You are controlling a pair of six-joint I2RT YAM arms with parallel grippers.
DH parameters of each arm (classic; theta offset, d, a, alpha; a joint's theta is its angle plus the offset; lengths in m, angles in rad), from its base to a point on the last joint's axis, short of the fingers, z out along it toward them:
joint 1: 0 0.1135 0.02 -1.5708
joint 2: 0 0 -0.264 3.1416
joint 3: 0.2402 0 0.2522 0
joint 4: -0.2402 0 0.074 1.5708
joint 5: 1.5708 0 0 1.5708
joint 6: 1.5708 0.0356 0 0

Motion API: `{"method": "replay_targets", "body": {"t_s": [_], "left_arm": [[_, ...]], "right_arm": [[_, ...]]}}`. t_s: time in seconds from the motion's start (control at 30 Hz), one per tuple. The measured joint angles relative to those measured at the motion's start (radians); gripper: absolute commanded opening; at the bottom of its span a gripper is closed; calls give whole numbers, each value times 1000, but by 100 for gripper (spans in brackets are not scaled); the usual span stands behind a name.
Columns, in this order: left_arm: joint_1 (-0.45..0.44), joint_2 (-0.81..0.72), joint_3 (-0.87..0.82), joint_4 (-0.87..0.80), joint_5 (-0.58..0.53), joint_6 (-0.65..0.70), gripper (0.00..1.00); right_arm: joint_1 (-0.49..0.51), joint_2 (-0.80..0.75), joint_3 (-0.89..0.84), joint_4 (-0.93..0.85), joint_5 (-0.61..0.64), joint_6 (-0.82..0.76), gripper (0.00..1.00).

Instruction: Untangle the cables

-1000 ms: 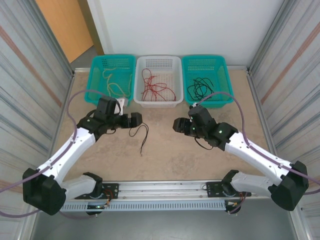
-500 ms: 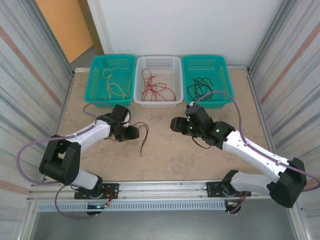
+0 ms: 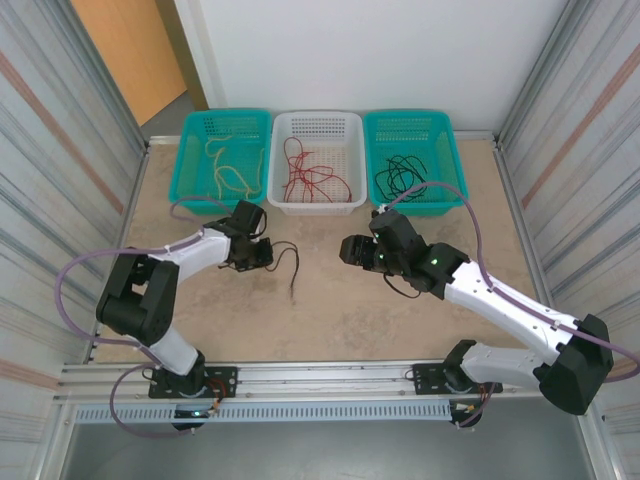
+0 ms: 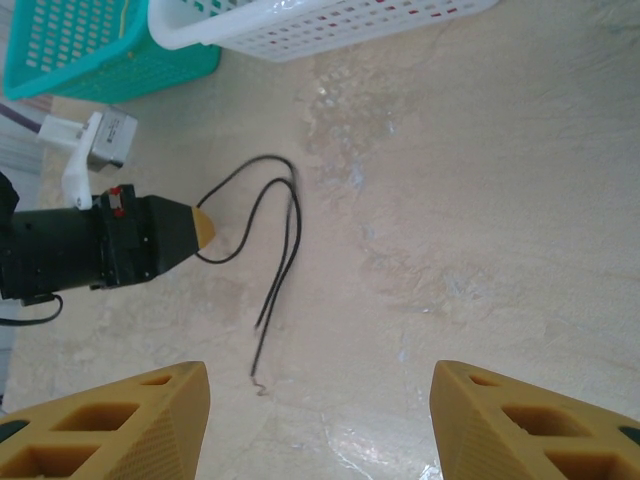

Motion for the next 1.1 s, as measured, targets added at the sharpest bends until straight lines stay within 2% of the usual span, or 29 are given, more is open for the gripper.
{"method": "replay_targets", "body": {"t_s": [0.07,0.23,0.4,0.5,0.77,0.97,1.1], "left_arm": [[-5,-17,0,-1,0,2,0],[-59,-158,18,-28,32,31,0],[-145,-342,142,-69,100,110,0],[-164,-423,219,-74,179,156,0],[-138,-470,368,-113,410,231,0],[-40,-457,383,-97,591,198,0],[-27,-457,377,-54,674,162,0]], "right_arm": [[0,-2,0,-1,0,0,60],[0,-22,7,-17,8,-10,65],[0,-69,18,-24,26,-37,69],[0,-89,34,-28,27,-56,69],[0,-97,112,-53,22,-114,72],[6,-179,171,-64,-3,-195,77],[6,-203,223,-63,-31,-242,76]]}}
